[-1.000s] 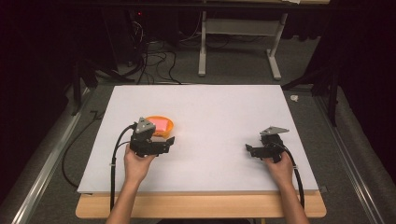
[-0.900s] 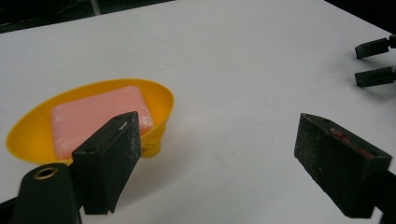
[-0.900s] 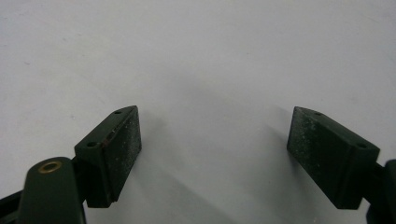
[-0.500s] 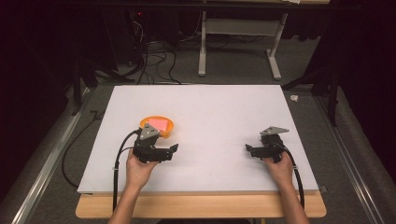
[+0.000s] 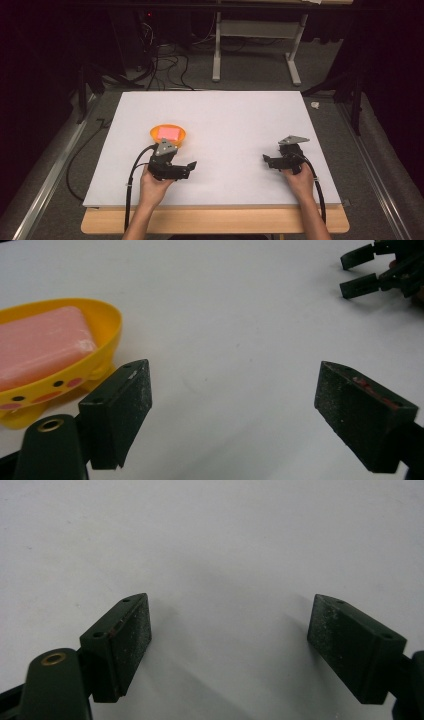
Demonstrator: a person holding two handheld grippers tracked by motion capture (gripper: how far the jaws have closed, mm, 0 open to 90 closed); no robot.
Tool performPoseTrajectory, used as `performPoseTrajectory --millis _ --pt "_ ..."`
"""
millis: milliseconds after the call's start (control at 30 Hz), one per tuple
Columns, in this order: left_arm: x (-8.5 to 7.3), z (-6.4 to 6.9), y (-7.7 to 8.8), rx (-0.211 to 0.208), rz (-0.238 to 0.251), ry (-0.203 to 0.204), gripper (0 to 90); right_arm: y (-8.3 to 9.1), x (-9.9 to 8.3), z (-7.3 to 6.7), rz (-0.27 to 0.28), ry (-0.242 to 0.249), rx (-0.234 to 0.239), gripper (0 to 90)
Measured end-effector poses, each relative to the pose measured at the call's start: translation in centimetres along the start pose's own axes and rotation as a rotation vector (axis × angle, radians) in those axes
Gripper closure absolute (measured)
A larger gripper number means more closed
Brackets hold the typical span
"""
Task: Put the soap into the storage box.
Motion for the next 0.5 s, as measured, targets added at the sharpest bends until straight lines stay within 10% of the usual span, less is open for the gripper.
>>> performPoseTrajectory --millis 500 --pt "-1.1 1.5 -1.8 -0.033 -0.037 -0.019 17.1 0.0 0.0 0.0 -0.001 -0.002 0.0 18.4"
Point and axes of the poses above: each handheld gripper's, and its own axes: y roughly backward along the jaws, x roughly out of its top, z roughly to its right, the point moved 9 cm from there along -y, roughly forward along the jaws, and after that the axes turned 2 degrees about -x, right-handed, at the moved point
